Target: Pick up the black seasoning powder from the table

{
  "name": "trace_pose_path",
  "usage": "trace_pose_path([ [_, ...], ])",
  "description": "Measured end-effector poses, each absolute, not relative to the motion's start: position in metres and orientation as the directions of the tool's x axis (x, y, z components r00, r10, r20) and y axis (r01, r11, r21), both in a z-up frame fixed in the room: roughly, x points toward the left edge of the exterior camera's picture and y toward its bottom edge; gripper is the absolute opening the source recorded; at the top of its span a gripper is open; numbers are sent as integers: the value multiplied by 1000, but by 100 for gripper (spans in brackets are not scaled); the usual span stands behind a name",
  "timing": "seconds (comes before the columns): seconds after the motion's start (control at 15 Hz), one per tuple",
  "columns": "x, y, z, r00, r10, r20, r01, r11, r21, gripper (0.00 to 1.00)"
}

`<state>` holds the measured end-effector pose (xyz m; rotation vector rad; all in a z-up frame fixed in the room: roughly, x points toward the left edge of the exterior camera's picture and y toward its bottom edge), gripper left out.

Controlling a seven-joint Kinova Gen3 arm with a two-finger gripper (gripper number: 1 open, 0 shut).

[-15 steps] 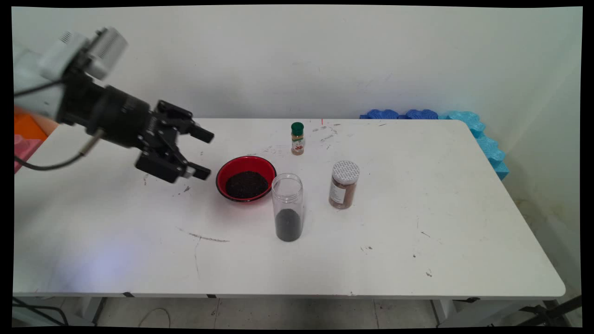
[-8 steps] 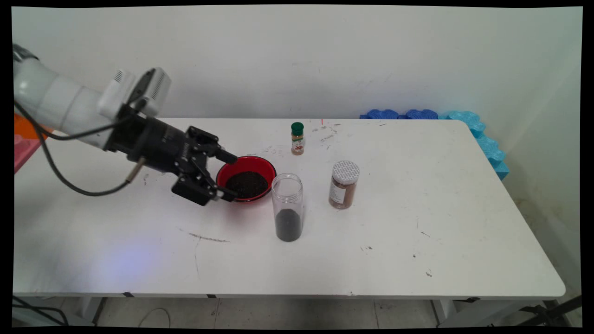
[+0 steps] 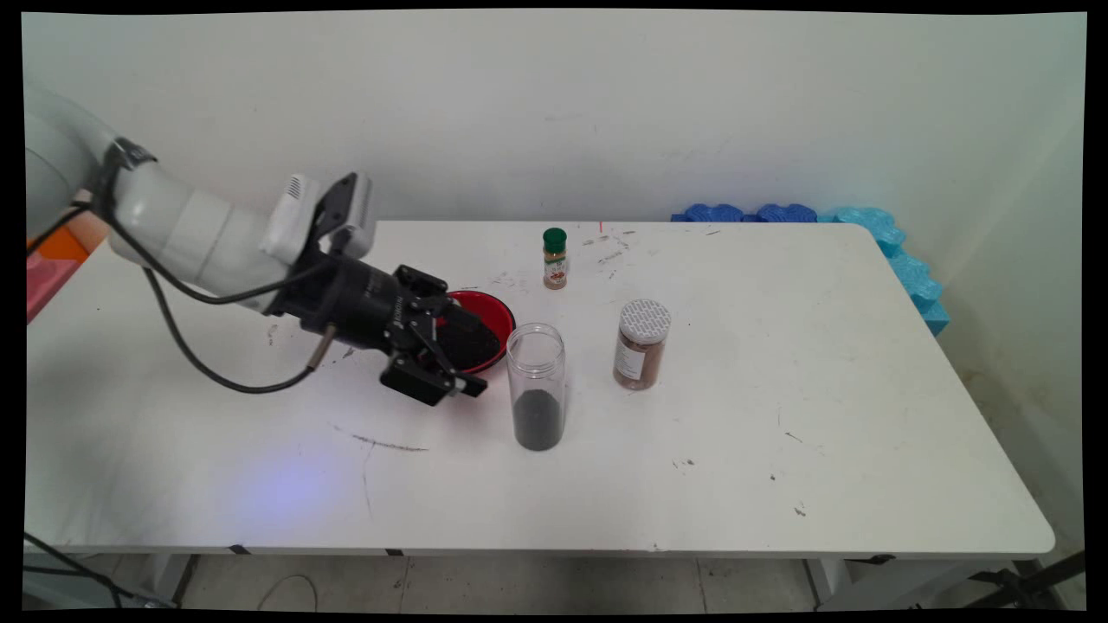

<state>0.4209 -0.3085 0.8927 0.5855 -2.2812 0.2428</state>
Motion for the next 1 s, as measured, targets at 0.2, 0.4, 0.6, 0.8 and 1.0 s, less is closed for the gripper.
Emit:
trace_pose_path([
  [0.2,409,-313,882,-606,-345,717,-488,873,8,100],
  [0.4,398,-318,874,-603,-351,716,-493,870,11,100],
  [0.6,389,-323,866,-602,-356,714,-498,867,12,100],
  [0.8,382,-328,860,-602,-358,714,-501,865,11,100],
  [1.0,378,-331,856,-605,-358,711,-501,865,10,100],
])
